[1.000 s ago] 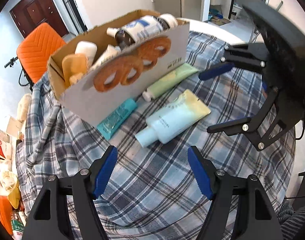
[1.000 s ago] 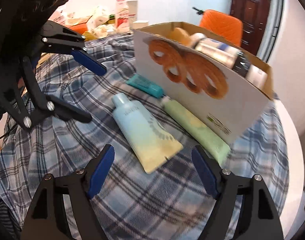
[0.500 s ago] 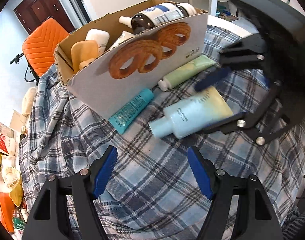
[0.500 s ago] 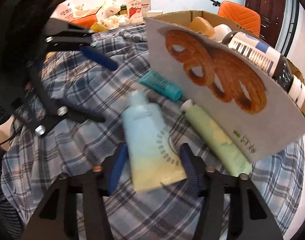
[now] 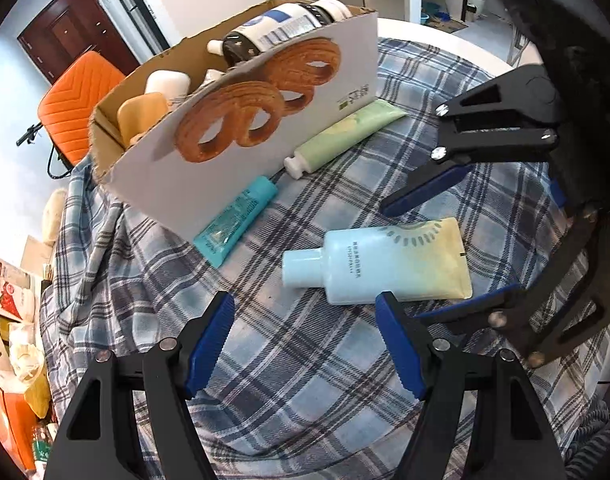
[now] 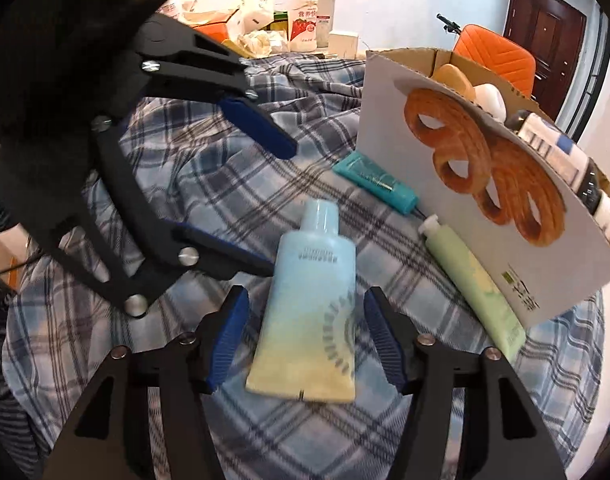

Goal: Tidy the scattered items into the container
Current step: 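Lower the right gripper around the light blue tube to grasp it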

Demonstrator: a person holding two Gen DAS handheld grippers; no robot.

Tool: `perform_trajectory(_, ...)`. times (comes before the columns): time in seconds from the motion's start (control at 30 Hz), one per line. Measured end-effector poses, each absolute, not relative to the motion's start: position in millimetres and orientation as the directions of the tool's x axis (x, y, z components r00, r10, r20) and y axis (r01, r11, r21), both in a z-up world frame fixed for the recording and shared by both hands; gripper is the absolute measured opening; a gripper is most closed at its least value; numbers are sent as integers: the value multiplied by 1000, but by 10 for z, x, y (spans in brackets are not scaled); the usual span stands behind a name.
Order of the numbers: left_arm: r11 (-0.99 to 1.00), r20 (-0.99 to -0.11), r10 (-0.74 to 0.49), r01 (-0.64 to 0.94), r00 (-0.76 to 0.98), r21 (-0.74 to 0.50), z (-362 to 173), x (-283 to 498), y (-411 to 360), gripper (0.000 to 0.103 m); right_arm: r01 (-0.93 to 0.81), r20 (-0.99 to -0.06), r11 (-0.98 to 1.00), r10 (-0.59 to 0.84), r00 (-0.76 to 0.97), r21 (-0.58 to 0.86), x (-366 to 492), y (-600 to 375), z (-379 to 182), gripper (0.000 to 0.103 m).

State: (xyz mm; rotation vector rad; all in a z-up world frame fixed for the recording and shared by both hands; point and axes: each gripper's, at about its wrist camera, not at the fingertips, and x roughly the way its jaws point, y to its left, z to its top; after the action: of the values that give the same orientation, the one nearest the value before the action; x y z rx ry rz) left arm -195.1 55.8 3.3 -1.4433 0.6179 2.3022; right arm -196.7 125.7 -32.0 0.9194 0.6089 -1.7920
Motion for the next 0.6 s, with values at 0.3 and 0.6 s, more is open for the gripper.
perform_trajectory(0.3,-877,-909,31,-448,-415,174,76,-1942,202,75,911,-806,-411,-549,-224,26,-2048,1096,-380,50)
perform_trajectory(0.6,-870,-905,46,-462,-423,172,80,-1941,274,75,873,-797,-488,-539,-273,31,-2051,1446,-251,45)
